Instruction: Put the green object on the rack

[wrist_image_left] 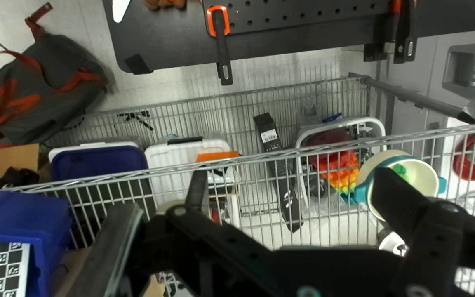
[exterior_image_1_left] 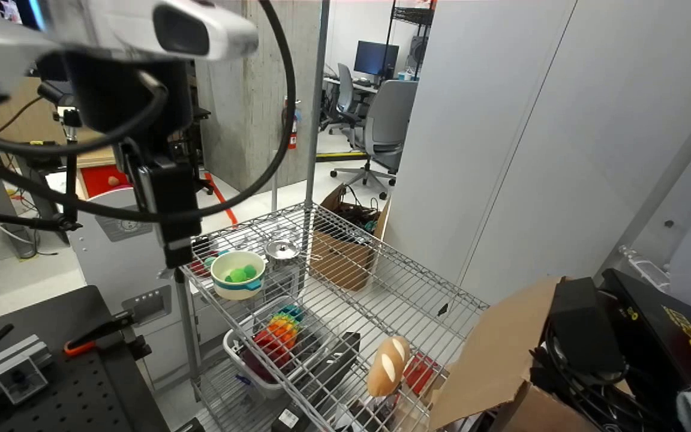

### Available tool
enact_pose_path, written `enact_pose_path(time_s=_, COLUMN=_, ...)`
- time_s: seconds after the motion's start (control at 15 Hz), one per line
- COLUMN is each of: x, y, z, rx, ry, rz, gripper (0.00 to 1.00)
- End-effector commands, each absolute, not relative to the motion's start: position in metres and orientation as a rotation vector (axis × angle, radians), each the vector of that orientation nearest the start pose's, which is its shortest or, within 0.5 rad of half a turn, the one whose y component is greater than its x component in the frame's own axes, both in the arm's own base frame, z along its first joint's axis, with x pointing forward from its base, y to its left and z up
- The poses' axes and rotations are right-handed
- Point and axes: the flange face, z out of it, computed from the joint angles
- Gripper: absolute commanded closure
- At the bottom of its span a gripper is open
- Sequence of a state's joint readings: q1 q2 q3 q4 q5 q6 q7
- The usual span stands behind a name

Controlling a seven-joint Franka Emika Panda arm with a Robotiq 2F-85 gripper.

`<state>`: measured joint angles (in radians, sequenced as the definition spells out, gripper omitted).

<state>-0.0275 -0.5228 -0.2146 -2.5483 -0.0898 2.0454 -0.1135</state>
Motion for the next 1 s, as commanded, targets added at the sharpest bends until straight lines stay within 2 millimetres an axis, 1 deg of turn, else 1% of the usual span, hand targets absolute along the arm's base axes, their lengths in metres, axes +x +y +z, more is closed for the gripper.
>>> enact_pose_path(time_s=0.0, x=0.432, y=-0.047, z=0.387, rx=-3.125, ry=0.097, rz=0.154, gripper=0.0)
enact_pose_path(time_s=0.13, x=0.457, y=-0.009, z=0.356, rx=-3.122, ry=0.088, rz=0.221, gripper=0.0)
enact_pose_path(time_s=0.27, x=0.481, y=0.031, z=0.331, rx=-3.116, ry=0.093, rz=0.274, gripper=0.0)
enact_pose_path(time_s=0.4, x=0.506, y=0.069, z=0.31, rx=-3.119, ry=0.108, rz=0.303, gripper=0.0)
enact_pose_path(time_s=0.53, x=0.532, y=0.104, z=0.294, rx=-3.129, ry=0.12, rz=0.306, gripper=0.0)
enact_pose_path(time_s=0.73, x=0.56, y=0.141, z=0.275, rx=-3.145, ry=0.146, rz=0.286, gripper=0.0)
enact_pose_path(time_s=0.93, x=0.58, y=0.159, z=0.254, rx=-3.167, ry=0.149, rz=0.242, gripper=0.0)
